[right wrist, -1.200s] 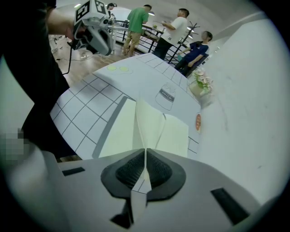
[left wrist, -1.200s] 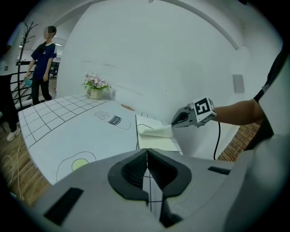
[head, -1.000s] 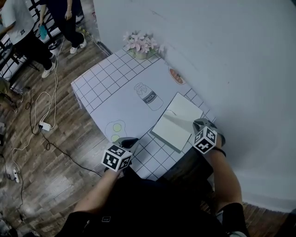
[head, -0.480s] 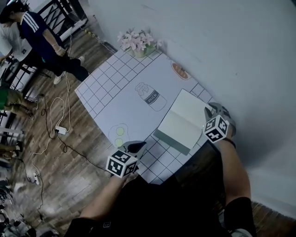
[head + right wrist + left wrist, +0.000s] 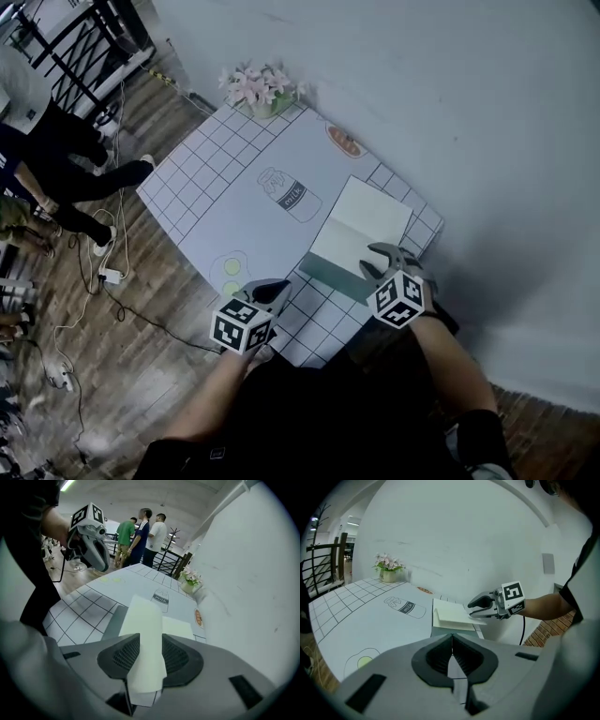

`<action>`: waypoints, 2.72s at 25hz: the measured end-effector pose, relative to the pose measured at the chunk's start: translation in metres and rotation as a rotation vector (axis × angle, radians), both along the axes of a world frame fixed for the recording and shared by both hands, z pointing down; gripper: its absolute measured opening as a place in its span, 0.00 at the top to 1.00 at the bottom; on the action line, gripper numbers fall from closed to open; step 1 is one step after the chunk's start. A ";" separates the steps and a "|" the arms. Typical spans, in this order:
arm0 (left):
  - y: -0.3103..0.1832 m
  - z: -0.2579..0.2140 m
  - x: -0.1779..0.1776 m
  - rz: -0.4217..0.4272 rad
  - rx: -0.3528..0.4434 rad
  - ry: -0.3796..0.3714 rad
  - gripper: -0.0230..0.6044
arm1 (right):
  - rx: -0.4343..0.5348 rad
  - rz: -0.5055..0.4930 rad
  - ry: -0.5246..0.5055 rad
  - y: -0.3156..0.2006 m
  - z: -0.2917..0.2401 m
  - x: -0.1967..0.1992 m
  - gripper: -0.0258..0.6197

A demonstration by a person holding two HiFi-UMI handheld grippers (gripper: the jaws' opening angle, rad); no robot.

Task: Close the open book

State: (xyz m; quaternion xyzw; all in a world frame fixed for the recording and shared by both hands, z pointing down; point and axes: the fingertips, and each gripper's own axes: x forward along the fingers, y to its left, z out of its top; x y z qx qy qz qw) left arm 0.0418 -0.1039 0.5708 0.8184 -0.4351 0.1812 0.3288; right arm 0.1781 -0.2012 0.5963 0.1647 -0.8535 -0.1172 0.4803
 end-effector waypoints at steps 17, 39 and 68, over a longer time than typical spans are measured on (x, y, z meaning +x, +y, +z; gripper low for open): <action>0.051 -0.001 -0.033 -0.012 0.001 0.019 0.95 | 0.058 0.111 0.112 0.009 -0.006 0.007 0.66; 0.058 0.018 -0.049 0.028 -0.035 0.026 0.95 | -0.244 0.006 0.246 0.092 0.083 -0.005 0.53; 0.002 0.028 -0.014 0.044 -0.062 0.004 0.95 | -0.433 0.343 0.087 0.062 0.095 0.079 0.51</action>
